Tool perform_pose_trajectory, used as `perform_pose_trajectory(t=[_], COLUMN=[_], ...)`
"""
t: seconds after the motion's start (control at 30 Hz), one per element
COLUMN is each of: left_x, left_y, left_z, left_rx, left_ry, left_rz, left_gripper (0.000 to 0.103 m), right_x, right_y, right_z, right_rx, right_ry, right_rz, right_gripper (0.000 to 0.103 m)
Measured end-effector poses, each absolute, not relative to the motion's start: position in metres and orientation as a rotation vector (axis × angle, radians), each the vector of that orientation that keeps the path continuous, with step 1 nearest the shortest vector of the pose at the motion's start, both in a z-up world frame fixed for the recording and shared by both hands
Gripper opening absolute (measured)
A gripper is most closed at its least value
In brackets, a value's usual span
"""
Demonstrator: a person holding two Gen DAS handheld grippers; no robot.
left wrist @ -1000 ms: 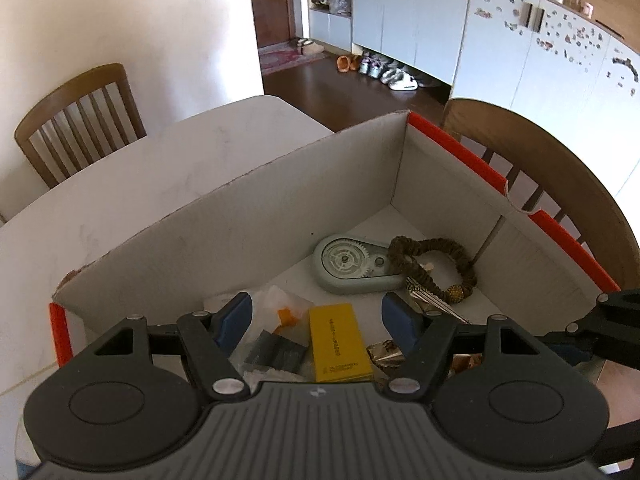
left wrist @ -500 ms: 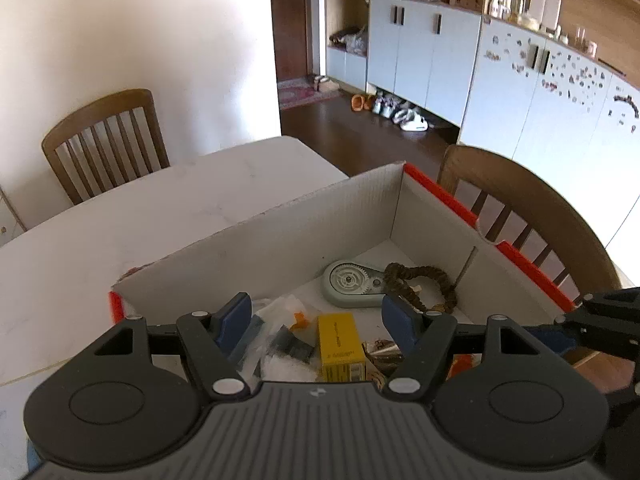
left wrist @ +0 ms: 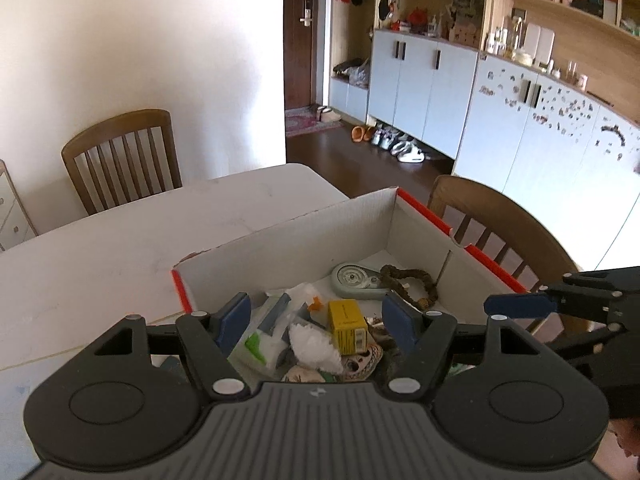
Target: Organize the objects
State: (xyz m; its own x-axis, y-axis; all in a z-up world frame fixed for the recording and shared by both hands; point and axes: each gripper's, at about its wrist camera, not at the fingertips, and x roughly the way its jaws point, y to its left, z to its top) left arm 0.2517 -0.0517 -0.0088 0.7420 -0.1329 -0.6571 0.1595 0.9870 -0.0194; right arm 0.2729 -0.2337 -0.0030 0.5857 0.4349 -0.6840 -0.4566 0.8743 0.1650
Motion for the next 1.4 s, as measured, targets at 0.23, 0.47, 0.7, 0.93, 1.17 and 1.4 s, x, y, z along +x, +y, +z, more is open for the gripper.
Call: perform_pose_trajectory(t=[0.23,0.47,0.7,0.93,1.17,1.4], left_x=[0.224,0.202,0.178,0.165,0.152,0.140], left_y=[-0.032,-0.015,0.000,0.012,0.018,0.028], left_z=[0.001,0.003,0.004,0.001,0.004,0.010], left_rx=[0.011,0.000,-0.002,-0.023,-0.024,-0.044], left_ry=[0.678,0.652,0.621,0.619,0.589,0.542], left_rz=[-0.165,-0.173,-0.178,-0.174,-0.181,-0.185], left_gripper=[0.077,0.083,0.084,0.099,0.103,0.103], right_x=[0.254,0.236,0.216,0.202,0.191,0.181], right_y=[-0.226,-0.218,-0.210,-0.209,-0.210,-0.208], right_z=[0.008,0.013,0.019,0.027,0.031,0.032], right_rx=[0.002,0.024,0.023,0.041,0.089,0.128], right_ry=[0.752,0.723,0.687,0.645,0.612,0.590], right_rz=[0.518,0.518,0.526,0.501,0.497,0.482], right_gripper=[0.063,0.070,0.086,0.100,0.102,0.102])
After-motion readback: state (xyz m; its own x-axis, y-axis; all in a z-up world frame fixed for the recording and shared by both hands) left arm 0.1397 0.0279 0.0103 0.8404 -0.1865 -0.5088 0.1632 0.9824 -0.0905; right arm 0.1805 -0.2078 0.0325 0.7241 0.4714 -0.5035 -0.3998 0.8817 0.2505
